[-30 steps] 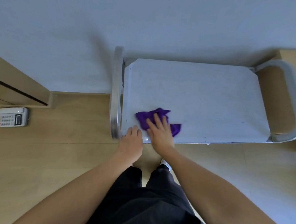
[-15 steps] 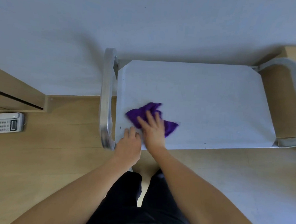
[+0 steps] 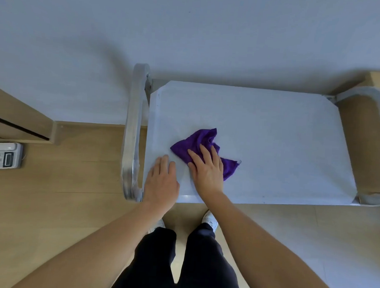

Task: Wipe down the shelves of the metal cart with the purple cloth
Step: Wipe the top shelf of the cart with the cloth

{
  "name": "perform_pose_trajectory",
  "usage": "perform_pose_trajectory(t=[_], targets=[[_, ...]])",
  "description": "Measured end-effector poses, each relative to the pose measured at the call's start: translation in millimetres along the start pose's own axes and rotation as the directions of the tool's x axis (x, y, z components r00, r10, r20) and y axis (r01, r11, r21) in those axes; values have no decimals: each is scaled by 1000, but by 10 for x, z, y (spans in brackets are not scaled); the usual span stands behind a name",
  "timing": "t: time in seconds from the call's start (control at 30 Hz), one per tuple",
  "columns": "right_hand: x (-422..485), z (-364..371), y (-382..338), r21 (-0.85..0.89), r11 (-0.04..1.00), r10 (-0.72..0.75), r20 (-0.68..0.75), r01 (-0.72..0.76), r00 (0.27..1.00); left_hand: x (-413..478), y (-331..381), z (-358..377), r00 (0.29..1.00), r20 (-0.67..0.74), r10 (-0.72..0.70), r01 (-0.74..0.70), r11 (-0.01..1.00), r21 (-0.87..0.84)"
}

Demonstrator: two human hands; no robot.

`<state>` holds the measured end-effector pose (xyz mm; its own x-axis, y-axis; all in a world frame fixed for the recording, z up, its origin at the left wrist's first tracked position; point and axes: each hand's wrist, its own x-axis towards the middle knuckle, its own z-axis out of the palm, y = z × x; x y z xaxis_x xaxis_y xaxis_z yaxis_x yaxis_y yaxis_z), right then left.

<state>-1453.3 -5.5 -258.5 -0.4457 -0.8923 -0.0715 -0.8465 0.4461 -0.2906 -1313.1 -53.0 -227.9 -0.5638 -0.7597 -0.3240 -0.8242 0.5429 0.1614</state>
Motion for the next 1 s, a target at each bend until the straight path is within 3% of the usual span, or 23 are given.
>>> perform_pose_trajectory(t=[0.07,0.13,0.23,0.3,0.53,0.63,0.8,0.87,0.93,1.0], targets=[[74,-4,55,-24,999,-46,-33,45,998,103,-17,97,996,-77,-43,39,998,-48],[192,2,167,-41,983,-184,-55,182,981,161,-51,212,985,-166,-51,38,996,-81],[523,39,239,-58,885,-461,22,461,887,190,-53,338,958,-279,-68,35,992,-122],[850,104,198,-71,834,-546,47,548,837,206,-56,391,938,-337,-83,30,987,-159],[2114,187,-243,-70,954,-294,-9,293,956,327,-143,433,909,-408,-79,-6,979,-204],[2049,216,-299,-71,938,-338,20,339,941,417,-200,394,906,-414,-87,5,981,-195],[1216,270,-112,-75,839,-541,-17,539,841,447,-181,365,913,-397,-97,28,984,-178],[1301,261,-76,-40,820,-572,-11,571,820,438,-152,360,910,-400,-103,33,983,-179],[1706,250,-111,-38,830,-557,-22,556,830,451,-142,351,908,-409,-97,25,984,-178],[2183,215,-200,-25,893,-450,-28,449,893,475,-153,344,906,-414,-92,23,985,-170]])
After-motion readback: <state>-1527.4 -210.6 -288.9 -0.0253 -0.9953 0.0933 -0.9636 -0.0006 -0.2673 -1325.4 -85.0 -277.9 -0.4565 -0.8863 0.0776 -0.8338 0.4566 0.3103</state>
